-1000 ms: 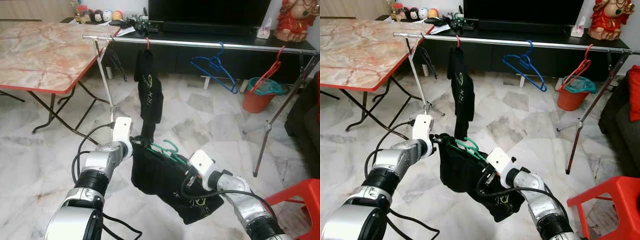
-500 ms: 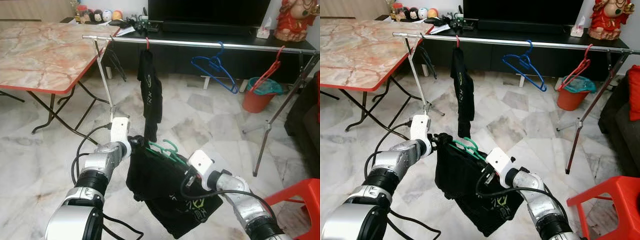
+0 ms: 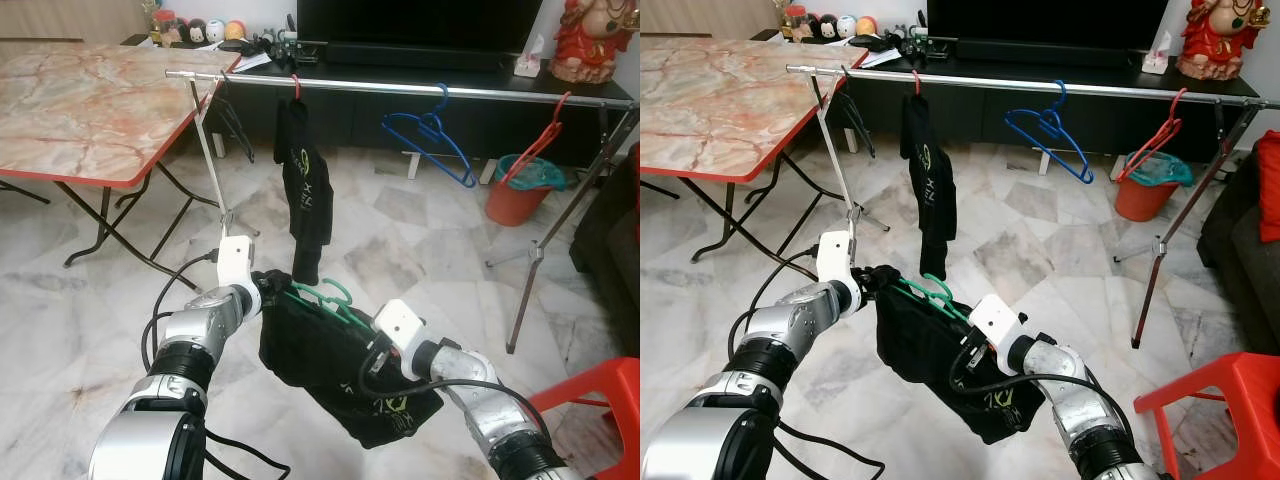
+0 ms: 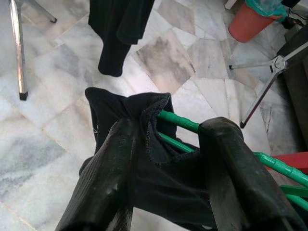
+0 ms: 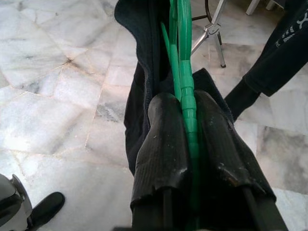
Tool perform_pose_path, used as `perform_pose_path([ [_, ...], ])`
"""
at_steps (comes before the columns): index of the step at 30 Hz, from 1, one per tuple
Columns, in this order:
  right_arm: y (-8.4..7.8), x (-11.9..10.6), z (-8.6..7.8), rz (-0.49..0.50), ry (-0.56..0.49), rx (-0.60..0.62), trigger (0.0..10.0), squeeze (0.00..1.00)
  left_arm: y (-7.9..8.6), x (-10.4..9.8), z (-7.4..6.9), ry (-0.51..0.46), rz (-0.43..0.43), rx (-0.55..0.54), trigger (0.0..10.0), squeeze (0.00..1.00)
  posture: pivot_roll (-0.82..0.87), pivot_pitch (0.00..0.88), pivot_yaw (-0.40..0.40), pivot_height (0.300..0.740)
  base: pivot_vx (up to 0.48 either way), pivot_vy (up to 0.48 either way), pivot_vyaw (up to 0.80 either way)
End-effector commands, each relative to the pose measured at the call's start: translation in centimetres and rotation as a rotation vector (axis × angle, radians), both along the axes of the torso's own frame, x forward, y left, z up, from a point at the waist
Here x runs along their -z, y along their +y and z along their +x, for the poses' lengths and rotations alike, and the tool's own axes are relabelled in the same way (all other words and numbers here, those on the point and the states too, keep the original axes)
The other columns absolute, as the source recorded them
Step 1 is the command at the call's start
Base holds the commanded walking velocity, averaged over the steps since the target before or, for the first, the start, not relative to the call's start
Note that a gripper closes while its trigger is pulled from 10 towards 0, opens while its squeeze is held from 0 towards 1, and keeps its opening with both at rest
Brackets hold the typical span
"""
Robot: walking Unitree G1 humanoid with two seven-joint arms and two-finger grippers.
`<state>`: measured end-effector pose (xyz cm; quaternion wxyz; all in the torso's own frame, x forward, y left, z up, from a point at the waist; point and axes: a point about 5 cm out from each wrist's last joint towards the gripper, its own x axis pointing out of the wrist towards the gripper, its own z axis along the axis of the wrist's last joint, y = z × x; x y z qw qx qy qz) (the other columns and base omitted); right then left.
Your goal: Hang hanger
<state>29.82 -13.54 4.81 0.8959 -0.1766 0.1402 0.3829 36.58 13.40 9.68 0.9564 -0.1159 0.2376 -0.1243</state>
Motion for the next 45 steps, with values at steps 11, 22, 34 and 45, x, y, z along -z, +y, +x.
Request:
perform_pose_path([
  [11, 0.7, -1.5, 0.4, 0.031, -0.057, -0.047, 0.0, 0.0, 0.5, 0.1, 0.1, 0.008, -0.025, -0.033, 0.0, 0.0, -0.1, 0.0, 0.0, 0.74, 0.0, 0.0, 0.0],
  [22, 0.1, -1.5, 0.7, 0.011, -0.055, -0.012, 0.0, 0.0, 1.8, 0.0, 0.0, 0.009, -0.034, -0.06, 0.0, 0.0, -0.1, 0.0, 0.002, 0.74, 0.0, 0.0, 0.0],
  [34, -1.5, -0.7, 1.0, -0.063, -0.022, 0.04, 0.0, 0.0, 4.0, -0.9, 0.1, -0.07, -0.049, -0.141, 0.0, 0.0, -0.1, 0.0, 0.003, 0.74, 0.0, 0.0, 0.0],
  [45, -1.8, 0.4, 0.2, -0.114, 0.031, 0.019, 0.0, 0.0, 5.8, -3.1, 0.9, -0.217, -0.129, -0.33, 0.0, 0.0, -0.1, 0.0, 0.002, 0.74, 0.0, 0.0, 0.0],
])
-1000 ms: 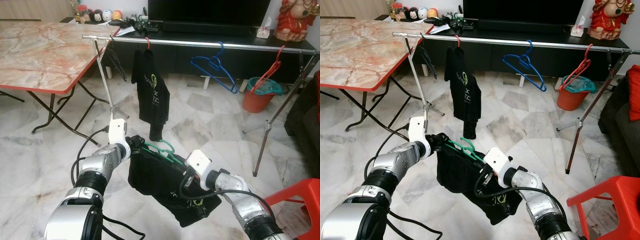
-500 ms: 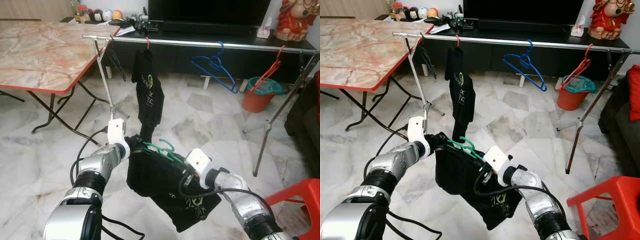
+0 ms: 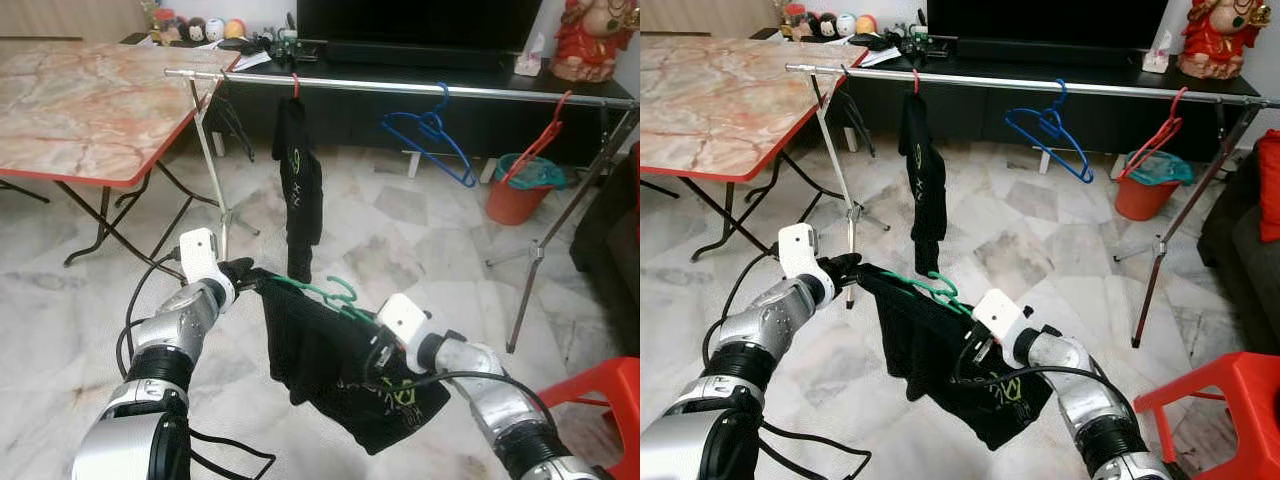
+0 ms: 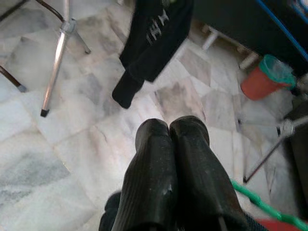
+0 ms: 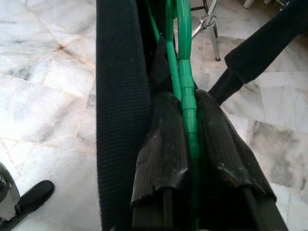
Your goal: Hang hanger
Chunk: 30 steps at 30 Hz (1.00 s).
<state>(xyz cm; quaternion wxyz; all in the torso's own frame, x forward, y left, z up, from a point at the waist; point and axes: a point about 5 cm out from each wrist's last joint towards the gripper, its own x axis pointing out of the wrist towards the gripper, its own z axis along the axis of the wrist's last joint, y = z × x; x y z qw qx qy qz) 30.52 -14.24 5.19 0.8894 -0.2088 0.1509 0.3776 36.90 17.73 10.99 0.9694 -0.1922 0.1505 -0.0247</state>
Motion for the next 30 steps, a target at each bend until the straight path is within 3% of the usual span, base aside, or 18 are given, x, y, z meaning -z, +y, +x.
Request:
perform_pose_path([
  [1, -1.2, 0.9, -0.5, -0.046, 0.037, 0.02, 0.0, 0.0, 1.7, -2.0, 0.6, -0.093, -0.013, -0.099, 0.0, 0.0, -0.1, 0.0, 0.003, 0.74, 0.0, 0.0, 0.0],
  [5, -1.2, 0.9, -0.6, -0.044, 0.038, 0.019, 0.0, 0.0, 1.9, -2.0, 0.5, -0.093, -0.011, -0.11, 0.0, 0.0, -0.1, 0.0, 0.003, 0.74, 0.0, 0.0, 0.0],
  [8, -1.0, 0.0, -0.8, 0.028, 0.012, -0.02, 0.0, 0.0, 2.1, -0.6, 0.1, -0.01, 0.096, -0.099, 0.0, 0.0, -0.1, 0.0, 0.006, 0.74, 0.0, 0.0, 0.0],
  [9, -1.0, 0.0, -0.8, 0.028, 0.012, -0.02, 0.0, 0.0, 2.1, -0.6, 0.1, -0.01, 0.096, -0.099, 0.0, 0.0, -0.1, 0.0, 0.006, 0.74, 0.0, 0.0, 0.0],
  [10, -0.9, -0.3, -1.4, 0.049, 0.047, -0.098, 0.0, 0.0, 2.3, 0.0, -0.2, 0.01, 0.162, -0.11, 0.0, 0.0, -0.11, 0.0, 0.006, 0.74, 0.0, 0.0, 0.0],
  [13, -1.2, -0.2, -2.2, 0.041, 0.091, -0.161, 0.0, 0.0, 2.4, 0.2, -0.3, 0.01, 0.193, -0.129, 0.0, 0.0, -0.11, 0.0, 0.006, 0.74, 0.0, 0.0, 0.0],
  [16, -2.2, -0.2, -4.1, 0.021, 0.206, -0.284, 0.0, 0.0, 3.2, 0.4, -0.4, 0.012, 0.24, -0.216, 0.0, 0.0, -0.11, 0.0, 0.008, 0.74, 0.0, 0.0, 0.0],
  [18, -2.8, -0.3, -4.6, -0.002, 0.209, -0.312, 0.0, 0.0, 3.4, 0.6, -0.5, 0.021, 0.24, -0.244, 0.0, 0.0, -0.11, 0.0, 0.009, 0.74, 0.0, 0.0, 0.0],
  [25, -4.9, -1.7, -2.2, -0.01, 0.075, -0.058, 0.0, 0.0, 3.4, 3.1, -1.5, 0.16, 0.28, -0.191, 0.0, 0.0, -0.12, 0.0, 0.016, 0.74, 0.0, 0.0, 0.0],
  [30, -5.5, -2.8, -0.4, 0.027, -0.026, 0.122, 0.0, 0.0, 3.3, 4.0, -2.1, 0.183, 0.216, -0.171, 0.0, 0.0, -0.11, 0.0, 0.016, 0.74, 0.0, 0.0, 0.0],
])
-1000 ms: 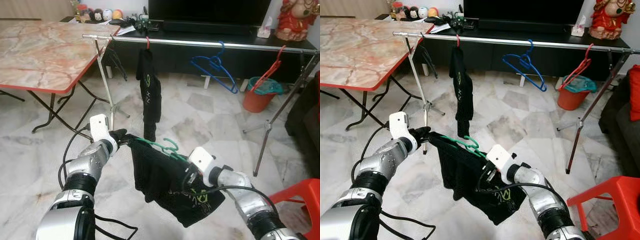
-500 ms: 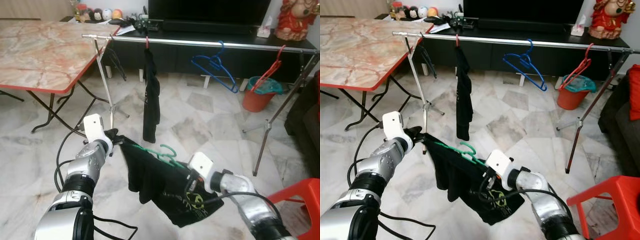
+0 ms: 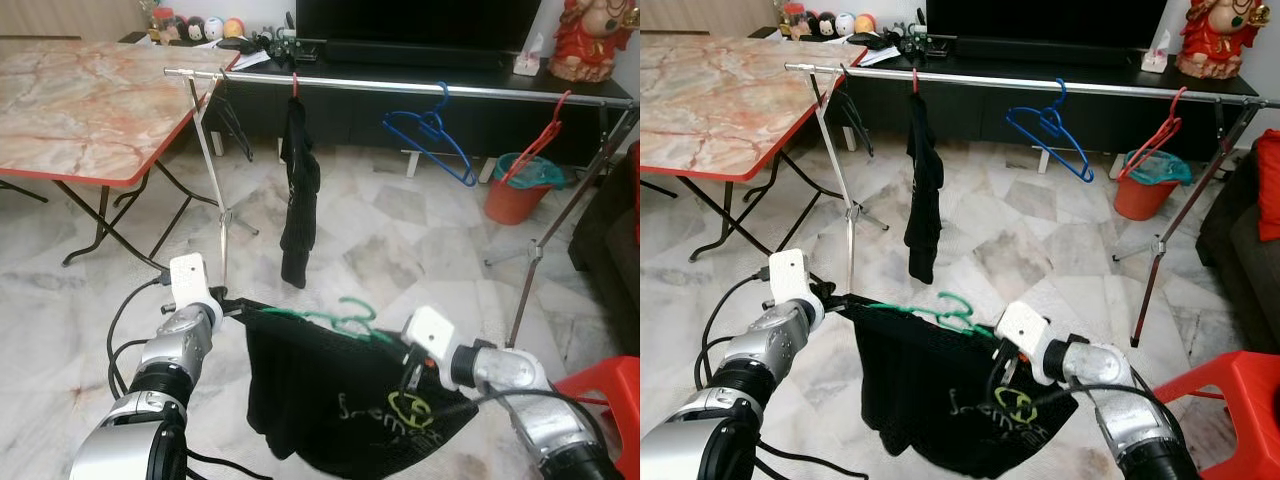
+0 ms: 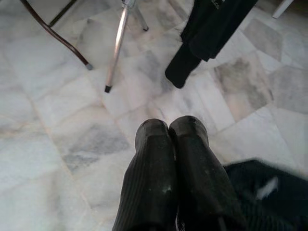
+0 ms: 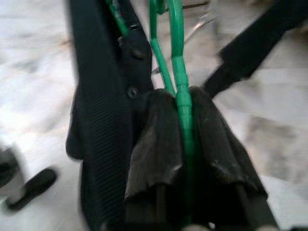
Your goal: Hang hanger
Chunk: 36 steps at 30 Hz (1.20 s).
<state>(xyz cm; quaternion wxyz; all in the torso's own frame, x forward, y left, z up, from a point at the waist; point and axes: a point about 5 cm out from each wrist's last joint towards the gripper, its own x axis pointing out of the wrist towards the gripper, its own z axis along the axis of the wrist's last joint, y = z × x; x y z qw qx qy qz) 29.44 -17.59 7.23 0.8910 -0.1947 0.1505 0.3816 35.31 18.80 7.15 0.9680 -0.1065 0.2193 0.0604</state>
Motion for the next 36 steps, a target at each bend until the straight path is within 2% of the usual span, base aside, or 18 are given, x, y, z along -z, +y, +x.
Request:
perform_pose_path([
  [1, -1.9, -0.9, 0.7, 0.016, -0.04, 0.119, 0.0, 0.0, 2.1, 0.2, -0.5, 0.016, 0.024, -0.043, 0.0, 0.0, -0.11, 0.0, 0.016, 0.74, 0.0, 0.0, 0.0],
  [4, -0.3, -1.4, 0.6, 0.138, -0.035, 0.078, 0.0, 0.0, 1.0, 0.4, -0.5, 0.021, 0.006, 0.042, 0.0, 0.0, -0.11, 0.0, 0.015, 0.74, 0.0, 0.0, 0.0],
  [6, 1.2, -1.7, -0.2, 0.235, 0.006, -0.033, 0.0, 0.0, 0.2, 0.4, -0.3, 0.01, -0.007, 0.083, 0.0, 0.0, -0.11, 0.0, 0.015, 0.74, 0.0, 0.0, 0.0],
  [11, 1.3, -1.5, -0.8, 0.241, 0.039, -0.079, 0.0, 0.0, -0.3, 0.1, -0.1, -0.005, -0.02, 0.106, 0.0, 0.0, -0.11, 0.0, 0.018, 0.74, 0.0, 0.0, 0.0],
  [12, 0.9, -1.0, -1.8, 0.217, 0.113, -0.157, 0.0, 0.0, -0.3, -0.2, 0.0, -0.033, -0.028, 0.099, 0.0, 0.0, -0.11, 0.0, 0.019, 0.74, 0.0, 0.0, 0.0],
  [13, 0.8, -0.8, -2.2, 0.195, 0.137, -0.183, 0.0, 0.0, -0.1, -0.5, 0.2, -0.055, -0.022, 0.087, 0.0, 0.0, -0.11, 0.0, 0.019, 0.74, 0.0, 0.0, 0.0],
  [20, -1.1, 1.4, -3.0, -0.067, 0.215, -0.198, 0.0, 0.0, 1.4, -2.9, 1.0, -0.203, -0.016, -0.005, 0.0, 0.0, -0.11, 0.0, 0.019, 0.74, 0.0, 0.0, 0.0],
  [23, -1.1, 1.2, -2.9, -0.05, 0.218, -0.188, 0.0, 0.0, 1.6, -3.3, 1.1, -0.226, -0.011, -0.024, 0.0, 0.0, -0.11, 0.0, 0.019, 0.74, 0.0, 0.0, 0.0],
  [26, -1.2, 1.4, -3.3, -0.106, 0.245, -0.221, 0.0, 0.0, 2.5, -3.6, 1.1, -0.247, -0.001, -0.098, 0.0, 0.0, -0.11, 0.0, 0.02, 0.74, 0.0, 0.0, 0.0],
  [29, -1.4, 1.5, -3.3, -0.122, 0.241, -0.213, 0.0, 0.0, 3.0, -3.6, 1.0, -0.248, 0.008, -0.14, 0.0, 0.0, -0.11, 0.0, 0.019, 0.74, 0.0, 0.0, 0.0],
  [33, -1.9, 1.6, -3.8, -0.129, 0.267, -0.219, 0.0, 0.0, 4.9, -3.4, 0.5, -0.245, 0.011, -0.3, 0.0, 0.0, -0.11, 0.0, 0.019, 0.74, 0.0, 0.0, 0.0],
  [36, -2.0, 1.6, -3.9, -0.137, 0.272, -0.221, 0.0, 0.0, 5.6, -3.4, 0.2, -0.243, 0.033, -0.346, 0.0, 0.0, -0.12, 0.0, 0.019, 0.74, 0.0, 0.0, 0.0],
])
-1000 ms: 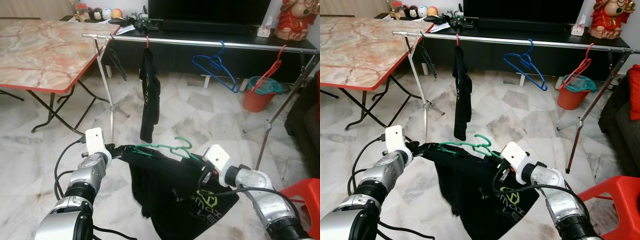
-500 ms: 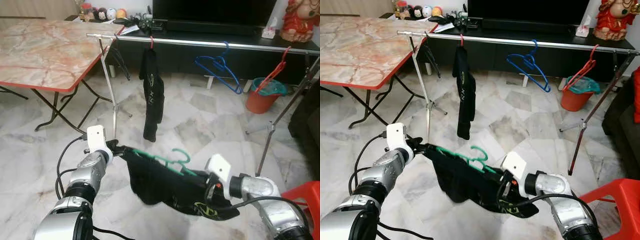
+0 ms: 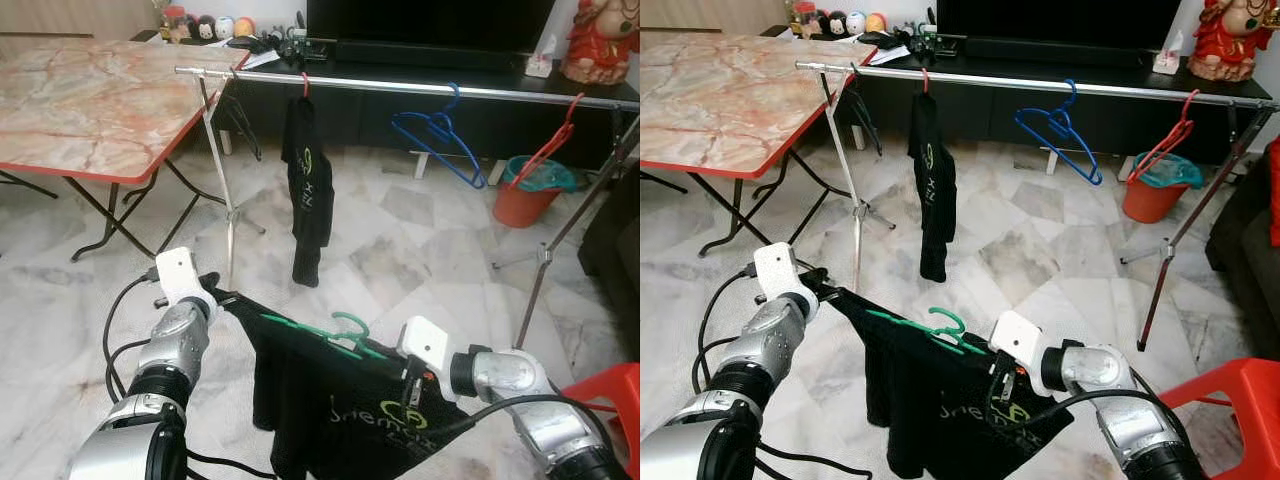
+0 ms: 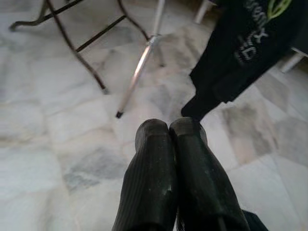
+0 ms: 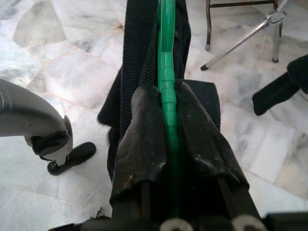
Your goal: Hang hanger
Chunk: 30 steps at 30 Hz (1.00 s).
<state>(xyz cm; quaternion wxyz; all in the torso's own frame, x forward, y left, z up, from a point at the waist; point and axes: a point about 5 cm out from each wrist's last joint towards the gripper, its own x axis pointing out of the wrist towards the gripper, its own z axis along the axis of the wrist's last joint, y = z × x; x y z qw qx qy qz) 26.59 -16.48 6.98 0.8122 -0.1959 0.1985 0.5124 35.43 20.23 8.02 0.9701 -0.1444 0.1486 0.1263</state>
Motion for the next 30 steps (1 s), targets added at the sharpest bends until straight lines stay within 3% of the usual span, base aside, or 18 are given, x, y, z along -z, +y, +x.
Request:
perform_pose_path([
  [1, -3.1, 1.4, -1.1, -0.128, 0.095, 0.049, 0.0, 0.0, 4.4, -2.5, 0.0, -0.104, 0.073, -0.21, 0.0, 0.0, -0.12, 0.0, 0.019, 0.74, 0.0, 0.0, 0.0],
  [5, -3.3, 1.2, -1.4, -0.11, 0.104, 0.05, 0.0, 0.0, 5.4, -2.1, -0.6, -0.07, 0.104, -0.286, 0.0, 0.0, -0.11, 0.0, 0.019, 0.74, 0.0, 0.0, 0.0],
  [8, -3.3, 0.8, -1.3, -0.072, 0.102, 0.055, 0.0, 0.0, 5.4, -1.6, -0.7, -0.03, 0.107, -0.278, 0.0, 0.0, -0.11, 0.0, 0.019, 0.74, 0.0, 0.0, 0.0],
  [10, -3.3, -0.1, -0.9, 0.003, 0.071, 0.085, 0.0, 0.0, 4.6, -0.4, -0.8, 0.045, 0.092, -0.201, 0.0, 0.0, -0.11, 0.0, 0.019, 0.74, 0.0, 0.0, 0.0],
  [14, -3.2, -2.0, 0.0, 0.139, 0.013, 0.136, 0.0, 0.0, 2.9, 0.9, -0.9, 0.099, 0.047, -0.09, 0.0, 0.0, -0.12, 0.0, 0.022, 0.74, 0.0, 0.0, 0.0],
  [15, -3.0, -2.6, 0.3, 0.183, -0.002, 0.143, 0.0, 0.0, 1.8, 1.4, -0.9, 0.121, 0.031, -0.018, 0.0, 0.0, -0.12, 0.0, 0.022, 0.74, 0.0, 0.0, 0.0],
  [18, -2.7, -2.9, 0.4, 0.227, 0.001, 0.148, 0.0, 0.0, 0.7, 1.8, -0.9, 0.141, 0.017, 0.073, 0.0, 0.0, -0.11, 0.0, 0.022, 0.74, 0.0, 0.0, 0.0],
  [19, -2.5, -3.1, 0.5, 0.259, -0.009, 0.15, 0.0, 0.0, -0.3, 1.8, -0.8, 0.13, 0.007, 0.144, 0.0, 0.0, -0.11, 0.0, 0.023, 0.74, 0.0, 0.0, 0.0],
  [23, -2.3, -3.2, 0.9, 0.278, -0.03, 0.177, 0.0, 0.0, -1.4, 1.6, -0.6, 0.108, -0.012, 0.229, 0.0, 0.0, -0.11, 0.0, 0.023, 0.74, 0.0, 0.0, 0.0],
  [30, -1.7, -2.0, 3.3, 0.395, -0.096, 0.468, 0.0, 0.0, -4.5, 0.8, -0.5, 0.053, -0.056, 0.512, 0.0, 0.0, -0.11, 0.0, 0.022, 0.74, 0.0, 0.0, 0.0],
])
